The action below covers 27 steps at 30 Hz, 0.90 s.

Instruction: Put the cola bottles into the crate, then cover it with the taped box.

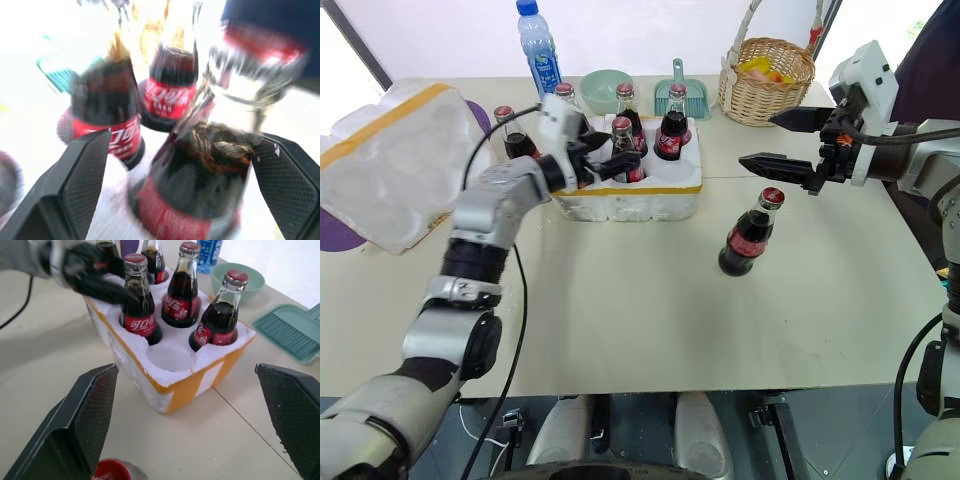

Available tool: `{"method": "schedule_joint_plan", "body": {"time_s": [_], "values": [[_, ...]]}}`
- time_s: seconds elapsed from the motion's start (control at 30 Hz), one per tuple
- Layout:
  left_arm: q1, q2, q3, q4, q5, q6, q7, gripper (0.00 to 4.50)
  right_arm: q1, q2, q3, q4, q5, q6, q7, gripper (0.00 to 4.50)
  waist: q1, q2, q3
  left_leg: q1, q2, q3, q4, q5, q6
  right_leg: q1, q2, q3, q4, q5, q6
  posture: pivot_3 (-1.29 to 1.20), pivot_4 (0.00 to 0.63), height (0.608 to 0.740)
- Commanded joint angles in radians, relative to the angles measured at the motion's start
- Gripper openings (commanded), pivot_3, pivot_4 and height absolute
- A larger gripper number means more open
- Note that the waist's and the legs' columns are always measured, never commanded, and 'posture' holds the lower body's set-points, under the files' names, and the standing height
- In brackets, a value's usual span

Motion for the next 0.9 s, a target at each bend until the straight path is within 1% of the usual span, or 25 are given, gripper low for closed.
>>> {"method": "schedule_joint_plan", "body": {"time_s": [0.03, 0.1, 0.17, 0.27, 0.4, 0.47, 0.57, 0.73, 0.9], "values": [[0.038, 0.073, 0.092, -0.191, -0.121, 0.081, -0.033, 4.43, -0.031, 0.002, -0.026, -0.010, 0.005, -0.017, 0.008, 4.50, 0.000, 0.000, 0.000, 0.000, 0.000, 0.000, 0.000, 0.000, 0.000, 0.000, 0.000, 0.000, 0.000, 0.000, 0.000, 0.00, 0.150, 0.740], [0.100, 0.141, 0.132, -0.273, -0.156, 0.116, -0.048, 4.43, -0.033, 0.010, -0.022, -0.011, 0.003, -0.019, 0.010, 4.50, 0.001, 0.000, 0.000, 0.000, 0.000, 0.000, 0.001, 0.000, 0.000, 0.001, -0.001, 0.000, 0.000, 0.000, 0.000, 0.00, 0.150, 0.740], [0.159, 0.201, 0.156, -0.312, -0.149, 0.128, -0.032, 4.43, -0.038, 0.018, -0.019, -0.008, 0.000, -0.020, 0.012, 4.50, 0.000, 0.000, 0.000, 0.000, 0.000, 0.001, 0.001, 0.000, 0.000, 0.001, -0.001, 0.000, 0.000, 0.000, 0.000, 0.00, 0.150, 0.740], [0.195, 0.231, 0.183, -0.283, -0.126, 0.131, 0.043, 4.43, -0.049, 0.027, -0.016, -0.002, -0.001, -0.019, 0.017, 4.50, 0.006, 0.000, 0.000, 0.000, 0.000, 0.000, 0.001, 0.000, 0.000, 0.001, -0.001, -0.001, 0.000, 0.000, 0.000, 0.00, 0.150, 0.740], [0.207, 0.227, 0.171, -0.206, -0.045, 0.065, 0.142, 4.43, -0.070, 0.041, -0.001, 0.007, -0.008, -0.019, 0.022, 4.50, 0.007, 0.000, 0.000, 0.000, -0.001, 0.000, 0.002, 0.000, 0.000, 0.003, -0.001, -0.001, -0.002, 0.000, 0.000, 0.00, 0.150, 0.740], [0.211, 0.227, 0.152, -0.182, -0.009, 0.027, 0.162, 4.43, -0.075, 0.043, 0.001, 0.007, -0.010, -0.017, 0.026, 4.50, 0.005, 0.000, 0.000, 0.000, -0.001, 0.000, 0.002, 0.000, 0.000, 0.003, -0.001, -0.001, -0.002, 0.000, 0.000, 0.00, 0.150, 0.740], [0.219, 0.223, 0.119, -0.132, 0.044, -0.029, 0.178, 4.43, -0.082, 0.042, -0.001, 0.002, -0.008, -0.010, 0.028, 4.50, 0.005, 0.000, 0.000, 0.000, -0.001, 0.000, 0.001, 0.000, 0.000, 0.003, -0.001, -0.001, -0.001, 0.000, 0.000, 0.00, 0.150, 0.740], [0.216, 0.209, 0.097, -0.038, 0.083, -0.106, 0.175, 4.43, -0.078, 0.038, -0.010, -0.006, -0.006, 0.000, 0.025, 4.50, 0.003, 0.000, 0.000, 0.000, -0.001, 0.000, 0.001, 0.000, 0.000, 0.003, -0.001, -0.001, -0.001, 0.000, 0.000, 0.00, 0.150, 0.740], [0.150, 0.177, 0.067, 0.133, 0.135, -0.208, 0.182, 4.43, -0.067, 0.032, -0.020, -0.020, -0.001, 0.012, 0.020, 4.50, 0.005, 0.000, 0.000, 0.000, -0.001, 0.000, 0.001, 0.000, 0.000, 0.003, -0.001, -0.001, -0.001, 0.000, 0.000, 0.00, 0.150, 0.740]]}}
